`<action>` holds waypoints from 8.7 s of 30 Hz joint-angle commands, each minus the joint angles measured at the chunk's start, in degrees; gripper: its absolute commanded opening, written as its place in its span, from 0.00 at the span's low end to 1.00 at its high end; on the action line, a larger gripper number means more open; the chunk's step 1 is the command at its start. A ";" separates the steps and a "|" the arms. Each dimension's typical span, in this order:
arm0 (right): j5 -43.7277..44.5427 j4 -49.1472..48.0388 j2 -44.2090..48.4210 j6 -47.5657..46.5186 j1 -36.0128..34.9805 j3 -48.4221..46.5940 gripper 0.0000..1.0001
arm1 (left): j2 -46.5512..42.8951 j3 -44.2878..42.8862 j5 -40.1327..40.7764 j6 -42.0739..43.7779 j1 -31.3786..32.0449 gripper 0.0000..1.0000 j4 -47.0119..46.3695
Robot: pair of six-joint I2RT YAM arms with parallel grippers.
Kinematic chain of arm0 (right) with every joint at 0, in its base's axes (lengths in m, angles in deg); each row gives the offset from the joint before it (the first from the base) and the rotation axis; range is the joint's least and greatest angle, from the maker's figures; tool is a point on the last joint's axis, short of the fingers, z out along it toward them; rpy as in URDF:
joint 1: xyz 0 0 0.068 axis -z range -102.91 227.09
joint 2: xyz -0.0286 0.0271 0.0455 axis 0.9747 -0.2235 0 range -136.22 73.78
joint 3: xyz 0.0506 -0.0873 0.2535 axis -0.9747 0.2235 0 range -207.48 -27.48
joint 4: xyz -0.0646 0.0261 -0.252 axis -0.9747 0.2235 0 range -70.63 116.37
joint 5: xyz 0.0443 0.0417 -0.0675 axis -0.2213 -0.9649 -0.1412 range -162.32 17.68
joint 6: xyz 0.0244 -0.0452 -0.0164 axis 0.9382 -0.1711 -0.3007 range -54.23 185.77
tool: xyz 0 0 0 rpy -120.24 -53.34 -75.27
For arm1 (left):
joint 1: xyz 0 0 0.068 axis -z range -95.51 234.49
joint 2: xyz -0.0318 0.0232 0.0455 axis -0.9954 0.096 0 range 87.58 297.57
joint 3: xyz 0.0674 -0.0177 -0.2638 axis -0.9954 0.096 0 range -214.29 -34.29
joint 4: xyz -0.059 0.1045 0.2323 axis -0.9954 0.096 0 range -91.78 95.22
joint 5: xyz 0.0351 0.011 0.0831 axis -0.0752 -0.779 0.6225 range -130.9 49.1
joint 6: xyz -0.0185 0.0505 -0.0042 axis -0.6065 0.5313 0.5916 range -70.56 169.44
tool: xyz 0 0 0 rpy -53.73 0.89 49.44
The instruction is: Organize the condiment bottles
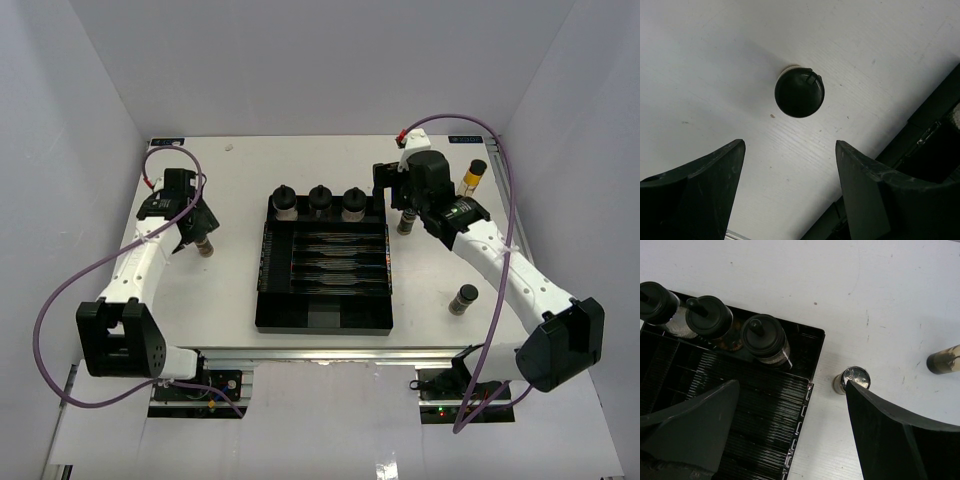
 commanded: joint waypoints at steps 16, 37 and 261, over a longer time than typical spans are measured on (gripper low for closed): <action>-0.33 -4.32 4.88 -0.86 -0.01 2.88 0.94 | 11.16 -5.31 -1.23 2.53 -4.52 0.79 -5.32; 0.16 -4.45 4.85 -0.95 -0.01 3.03 0.94 | 11.78 -3.82 -6.17 3.36 -4.79 0.55 -5.34; 4.90 2.49 -7.92 5.07 -40.09 7.00 0.68 | -30.18 -12.30 16.48 -16.00 57.88 0.98 15.98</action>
